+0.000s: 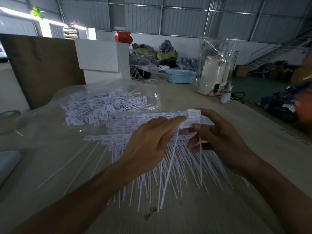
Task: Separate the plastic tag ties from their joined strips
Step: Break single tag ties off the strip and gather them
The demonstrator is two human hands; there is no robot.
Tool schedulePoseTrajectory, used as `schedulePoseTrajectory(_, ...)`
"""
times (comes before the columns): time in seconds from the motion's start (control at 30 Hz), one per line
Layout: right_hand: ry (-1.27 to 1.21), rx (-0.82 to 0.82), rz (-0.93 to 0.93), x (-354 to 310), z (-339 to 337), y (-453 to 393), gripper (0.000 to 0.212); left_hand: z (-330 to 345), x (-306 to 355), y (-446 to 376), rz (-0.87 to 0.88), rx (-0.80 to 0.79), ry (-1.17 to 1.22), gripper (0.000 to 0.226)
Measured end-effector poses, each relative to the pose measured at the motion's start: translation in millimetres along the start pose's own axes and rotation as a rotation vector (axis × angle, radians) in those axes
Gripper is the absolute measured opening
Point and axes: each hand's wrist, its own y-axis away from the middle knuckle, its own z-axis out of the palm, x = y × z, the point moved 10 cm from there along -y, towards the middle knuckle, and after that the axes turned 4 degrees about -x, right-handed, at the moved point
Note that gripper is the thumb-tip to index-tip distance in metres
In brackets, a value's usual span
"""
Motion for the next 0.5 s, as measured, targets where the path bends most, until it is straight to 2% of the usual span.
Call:
schedulePoseTrajectory(0.07, 0.010, -0.061, 0.042, 6.6, 5.8, 0.2, 0.036, -1.4, 1.1, -0.2, 0.003, 0.010, -0.010, 0.039)
schedulePoseTrajectory(0.17, 0.042, -0.104, 0.083, 10.4, 6.4, 0.4, 0.022, -2.6, 5.0, 0.1, 0.033, 0.011, -0.063, 0.042)
schedulePoseTrajectory(0.3, 0.101, -0.176, 0.182, 21.9, 6.7, 1.5, 0.040, 4.3, 6.1, 0.1, 0.058, -0.046, -0.149, 0.054)
schedulePoseTrajectory(0.4, 0.294, -0.090, 0.098, 14.2, -3.6, -3.9, 0.037, 5.6, 7.7, -0.5, 0.075, -0.060, -0.172, 0.050)
schedulePoseTrajectory(0.5, 0.632, 0.020, -0.121, -7.3, -10.7, -4.2, 0.035, 9.4, 5.8, -1.8, 0.053, -0.104, -0.190, 0.044)
